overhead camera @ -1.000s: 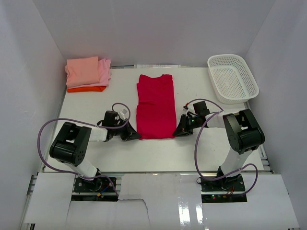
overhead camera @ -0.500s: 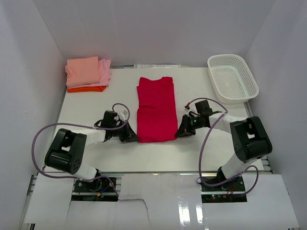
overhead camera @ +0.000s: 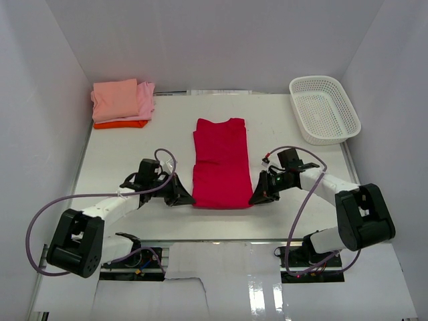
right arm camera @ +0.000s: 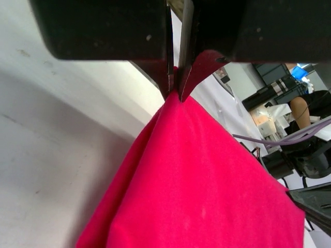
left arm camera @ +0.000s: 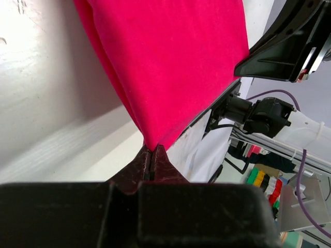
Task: Fold and stack the t-shirts
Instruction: Grab one side of the 2/3 rectangular tshirt with both arms, then fold the long partially folded tshirt into a neat square
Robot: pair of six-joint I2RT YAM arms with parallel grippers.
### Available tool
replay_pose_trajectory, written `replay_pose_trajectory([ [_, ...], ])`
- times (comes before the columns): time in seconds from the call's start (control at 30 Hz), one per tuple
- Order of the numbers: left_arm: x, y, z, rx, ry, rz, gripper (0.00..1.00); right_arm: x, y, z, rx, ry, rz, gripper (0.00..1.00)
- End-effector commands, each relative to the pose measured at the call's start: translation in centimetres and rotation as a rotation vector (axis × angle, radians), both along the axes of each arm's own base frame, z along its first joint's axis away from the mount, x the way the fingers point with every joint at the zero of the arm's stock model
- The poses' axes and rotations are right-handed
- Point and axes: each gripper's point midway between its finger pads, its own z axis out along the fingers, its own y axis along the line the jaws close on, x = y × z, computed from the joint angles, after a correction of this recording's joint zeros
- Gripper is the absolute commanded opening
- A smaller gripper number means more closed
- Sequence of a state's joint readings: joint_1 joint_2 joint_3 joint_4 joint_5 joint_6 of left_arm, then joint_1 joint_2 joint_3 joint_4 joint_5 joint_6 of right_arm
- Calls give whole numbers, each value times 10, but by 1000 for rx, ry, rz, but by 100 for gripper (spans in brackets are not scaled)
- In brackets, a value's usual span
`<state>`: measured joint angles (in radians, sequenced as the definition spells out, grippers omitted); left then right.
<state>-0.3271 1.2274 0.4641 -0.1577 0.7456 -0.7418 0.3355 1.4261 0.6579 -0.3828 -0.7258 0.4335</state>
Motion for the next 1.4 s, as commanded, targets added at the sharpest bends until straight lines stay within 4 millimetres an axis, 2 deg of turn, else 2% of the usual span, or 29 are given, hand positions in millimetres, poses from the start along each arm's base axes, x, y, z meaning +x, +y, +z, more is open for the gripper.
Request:
replay_pose_trajectory([
  [0.0,-5,-2,15,-27,11,-12,0,-4,1,21,25,-18,19,8],
  [0.17,3,-6,36,-40,-14,-14,0,11,6,50,36,-70,22,8],
  [0.23,12,-9,55,-53,-38,-14,0,17,8,65,45,-91,24,8],
  [0.27,11,-9,54,-49,-30,-13,0,19,9,68,45,-97,25,8],
  [0.37,28,-13,73,-46,-56,-7,0,28,11,79,45,-108,29,8],
  [0.53,55,-16,85,-47,-79,8,0,43,17,91,56,-130,39,8],
  [0.7,79,-10,91,-56,-92,36,0,67,25,107,71,-164,36,8],
  [0.9,101,-3,86,-53,-87,67,0,97,25,108,69,-168,26,8],
  [0.97,115,3,83,-49,-84,95,0,108,27,114,75,-194,31,8],
  [1.0,119,3,83,-58,-77,98,0,112,26,110,67,-180,30,8],
  [1.03,124,5,82,-60,-74,106,0,120,25,116,72,-196,25,8],
  [1.17,156,1,86,-69,-94,121,0,139,25,117,73,-199,21,8],
  [1.37,189,-4,92,-73,-114,126,0,168,29,123,79,-216,12,8],
])
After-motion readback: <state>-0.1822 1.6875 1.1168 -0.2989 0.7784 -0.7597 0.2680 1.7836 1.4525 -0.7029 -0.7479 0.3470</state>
